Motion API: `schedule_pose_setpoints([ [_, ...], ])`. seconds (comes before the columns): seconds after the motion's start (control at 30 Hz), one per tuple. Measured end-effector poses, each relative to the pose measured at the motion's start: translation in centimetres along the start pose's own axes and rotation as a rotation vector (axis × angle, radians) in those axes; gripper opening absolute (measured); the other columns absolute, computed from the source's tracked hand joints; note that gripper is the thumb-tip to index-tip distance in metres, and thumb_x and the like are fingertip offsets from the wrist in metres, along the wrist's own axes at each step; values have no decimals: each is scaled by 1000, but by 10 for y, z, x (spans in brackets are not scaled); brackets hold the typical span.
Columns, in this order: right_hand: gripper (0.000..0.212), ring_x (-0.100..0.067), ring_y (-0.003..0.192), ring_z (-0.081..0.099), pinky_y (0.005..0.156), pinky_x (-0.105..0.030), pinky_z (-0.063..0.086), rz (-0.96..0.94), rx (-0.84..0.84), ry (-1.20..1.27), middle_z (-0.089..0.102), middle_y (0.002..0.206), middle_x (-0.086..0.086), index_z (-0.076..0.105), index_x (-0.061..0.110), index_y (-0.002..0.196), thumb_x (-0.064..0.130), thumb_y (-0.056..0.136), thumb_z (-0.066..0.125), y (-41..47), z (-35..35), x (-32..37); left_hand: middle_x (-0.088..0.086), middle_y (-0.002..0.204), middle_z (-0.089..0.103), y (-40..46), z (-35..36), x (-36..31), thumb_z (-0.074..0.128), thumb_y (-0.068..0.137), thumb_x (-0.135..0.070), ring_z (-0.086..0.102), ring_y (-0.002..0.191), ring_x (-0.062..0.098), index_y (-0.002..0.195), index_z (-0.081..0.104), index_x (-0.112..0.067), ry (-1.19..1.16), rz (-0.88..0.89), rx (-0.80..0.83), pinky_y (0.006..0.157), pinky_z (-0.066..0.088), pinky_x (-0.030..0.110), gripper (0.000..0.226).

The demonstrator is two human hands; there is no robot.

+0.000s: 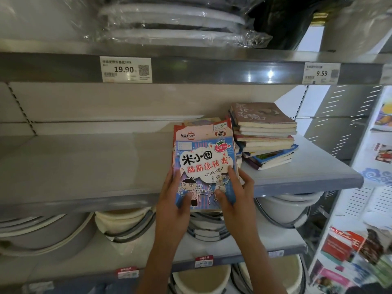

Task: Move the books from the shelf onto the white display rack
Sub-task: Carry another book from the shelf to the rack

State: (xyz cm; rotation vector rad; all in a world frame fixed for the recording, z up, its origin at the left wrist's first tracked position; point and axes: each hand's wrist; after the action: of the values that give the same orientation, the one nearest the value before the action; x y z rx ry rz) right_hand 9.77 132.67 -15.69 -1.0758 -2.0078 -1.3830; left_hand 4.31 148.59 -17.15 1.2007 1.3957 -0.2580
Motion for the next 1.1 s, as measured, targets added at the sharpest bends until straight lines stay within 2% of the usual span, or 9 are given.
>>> schedule_pose_setpoints([
  [0.13, 57, 13, 127, 38, 93, -13, 48, -51, -42, 1, 25, 143, 15, 22, 61, 145, 55, 94, 47, -18, -13, 1, -5, 159, 34, -22, -2, -10, 58, 97, -38, 33, 144, 1, 154, 32, -26, -70, 11, -32, 110, 45, 33, 64],
  [0.23, 60, 14, 128, 36, 94, -9, 45, -92, -87, 56, 26, 145, 1, 31, 39, 151, 38, 96, 55, -29, -26, 5, -13, 152, 44, -30, -4, -24, 63, 96, -36, 44, 137, 1, 152, 28, -38, -142, -47, -3, 107, 48, 36, 67],
  [0.3, 59, 18, 127, 34, 93, -1, 39, -111, -117, 55, 26, 143, -5, 35, 23, 148, 24, 95, 59, -36, -35, 6, -15, 145, 53, -32, -4, -35, 65, 95, -34, 53, 130, 4, 153, 34, -31, -165, -34, 15, 102, 52, 37, 65],
  [0.43, 60, 14, 131, 31, 98, -2, 35, -80, -155, 27, 26, 145, -4, 34, 27, 151, 38, 95, 53, -49, -66, 2, -23, 133, 59, -45, 14, -66, 66, 94, -21, 58, 122, -1, 147, 42, -31, -200, 0, 51, 93, 51, 18, 59],
  [0.6, 60, 19, 130, 30, 95, 0, 36, -75, -224, -98, 29, 143, -11, 36, 9, 149, 20, 95, 59, -81, -142, -9, -13, 140, 58, -83, 72, -100, 62, 97, -36, 58, 124, 5, 151, 36, -38, -225, 12, 164, 98, 54, 41, 60],
  [0.73, 61, 20, 131, 25, 98, 2, 30, 17, -293, -149, 30, 146, -13, 34, 19, 151, 31, 95, 56, -118, -220, -23, -20, 146, 49, -124, 127, -143, 56, 89, -62, 49, 133, 2, 147, 31, -52, -237, 59, 214, 106, 47, 33, 64],
  [0.83, 61, -2, 138, 33, 106, -8, 32, 104, -299, -152, 28, 149, -9, 32, 27, 152, 36, 96, 55, -149, -280, -35, -12, 153, 44, -163, 172, -167, 59, 92, -51, 44, 140, 10, 154, 32, -34, -259, 56, 298, 110, 44, 47, 70],
  [1.0, 61, 21, 130, 27, 99, -2, 34, 217, -327, -152, 24, 149, 1, 28, 43, 145, 34, 91, 55, -206, -373, -46, -7, 151, 47, -228, 238, -210, 58, 90, -52, 45, 138, 9, 154, 35, -27, -263, 68, 392, 108, 46, 46, 72],
  [1.1, 60, -3, 139, 32, 108, -23, 40, 277, -334, -175, 22, 152, 7, 25, 52, 142, 38, 91, 54, -232, -416, -54, -6, 152, 46, -260, 271, -235, 57, 89, -55, 43, 139, 6, 153, 37, -22, -270, 60, 429, 110, 43, 37, 74],
])
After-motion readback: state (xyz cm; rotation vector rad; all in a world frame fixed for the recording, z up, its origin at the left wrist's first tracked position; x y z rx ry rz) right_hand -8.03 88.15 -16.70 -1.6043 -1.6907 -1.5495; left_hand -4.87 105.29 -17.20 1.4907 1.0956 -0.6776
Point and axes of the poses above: each hand's wrist, its own y-axis towards the middle knuckle, its own z-axis out of the palm, x = y × z
